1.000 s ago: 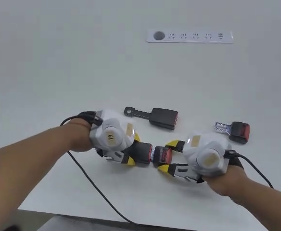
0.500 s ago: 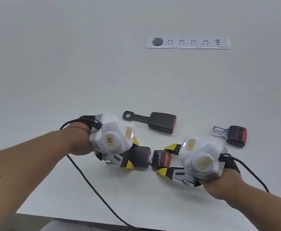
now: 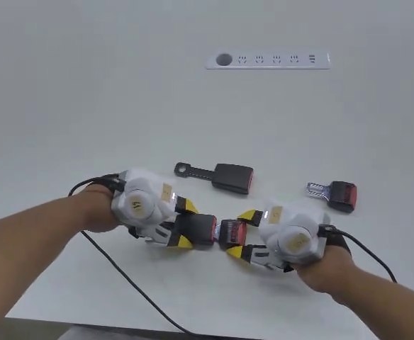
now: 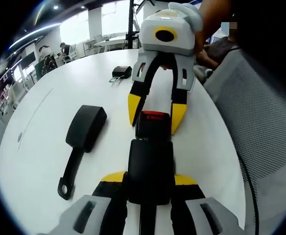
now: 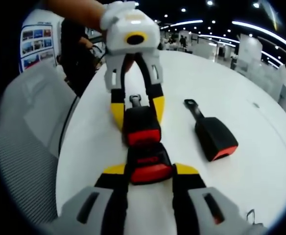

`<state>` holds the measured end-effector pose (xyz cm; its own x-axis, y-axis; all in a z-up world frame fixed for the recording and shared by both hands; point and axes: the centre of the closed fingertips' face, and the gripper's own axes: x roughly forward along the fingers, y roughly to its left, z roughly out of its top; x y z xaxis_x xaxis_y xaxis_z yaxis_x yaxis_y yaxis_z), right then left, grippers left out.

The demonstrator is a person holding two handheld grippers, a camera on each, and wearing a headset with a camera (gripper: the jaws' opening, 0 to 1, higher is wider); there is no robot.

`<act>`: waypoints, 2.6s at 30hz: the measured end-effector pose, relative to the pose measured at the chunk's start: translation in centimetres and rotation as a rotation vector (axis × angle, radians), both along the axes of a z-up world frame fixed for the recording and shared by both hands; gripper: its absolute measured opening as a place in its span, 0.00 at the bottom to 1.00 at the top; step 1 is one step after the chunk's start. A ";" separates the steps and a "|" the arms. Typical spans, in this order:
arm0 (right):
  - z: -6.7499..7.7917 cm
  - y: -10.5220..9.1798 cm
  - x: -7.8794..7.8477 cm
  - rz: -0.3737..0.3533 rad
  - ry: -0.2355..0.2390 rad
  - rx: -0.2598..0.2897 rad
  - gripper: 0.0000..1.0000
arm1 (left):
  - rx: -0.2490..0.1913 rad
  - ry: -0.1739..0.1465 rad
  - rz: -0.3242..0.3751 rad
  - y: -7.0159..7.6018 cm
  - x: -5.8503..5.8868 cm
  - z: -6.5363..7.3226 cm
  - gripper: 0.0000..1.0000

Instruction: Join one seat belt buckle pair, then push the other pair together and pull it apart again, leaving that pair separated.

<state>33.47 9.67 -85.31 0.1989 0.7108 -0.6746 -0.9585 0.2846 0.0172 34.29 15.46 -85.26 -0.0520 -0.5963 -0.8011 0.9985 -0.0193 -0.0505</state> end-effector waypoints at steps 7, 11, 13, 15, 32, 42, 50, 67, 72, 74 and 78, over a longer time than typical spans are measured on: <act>0.1 0.0 0.0 -0.022 0.000 0.032 0.33 | -0.036 0.010 0.017 0.0 0.1 0.1 0.34; 0.1 0.0 0.1 -0.014 0.000 0.039 0.33 | -0.051 0.014 0.018 0.0 0.1 0.1 0.34; 0.1 0.0 0.0 -0.008 -0.004 0.041 0.33 | -0.061 0.015 0.021 0.0 0.0 0.1 0.34; 0.0 0.0 0.1 -0.004 -0.008 0.049 0.33 | -0.071 0.019 0.026 0.1 0.1 0.1 0.34; 0.2 -0.1 0.2 -0.023 0.016 0.118 0.33 | -0.092 0.024 0.019 0.1 0.1 0.1 0.34; 0.2 -0.1 0.2 -0.043 0.027 0.149 0.33 | -0.094 0.031 0.029 0.1 0.2 0.2 0.34; 0.4 0.0 0.1 -0.021 0.026 0.136 0.35 | -0.052 0.001 0.007 -0.3 0.0 0.0 0.35; 3.7 -4.9 1.2 -0.100 -0.021 0.130 0.69 | -0.078 -0.120 0.091 -1.7 1.8 4.1 0.74; 4.9 -8.5 2.6 -0.156 -0.020 0.144 0.73 | -0.101 -0.149 0.113 -2.1 3.7 5.4 0.75; 5.4 -10.0 3.4 -0.184 -0.021 0.155 0.73 | -0.087 -0.179 0.102 -2.1 4.5 5.5 0.75; 5.2 -13.3 5.1 -0.219 -0.031 0.115 0.76 | -0.078 -0.199 0.085 -2.3 6.3 6.4 0.75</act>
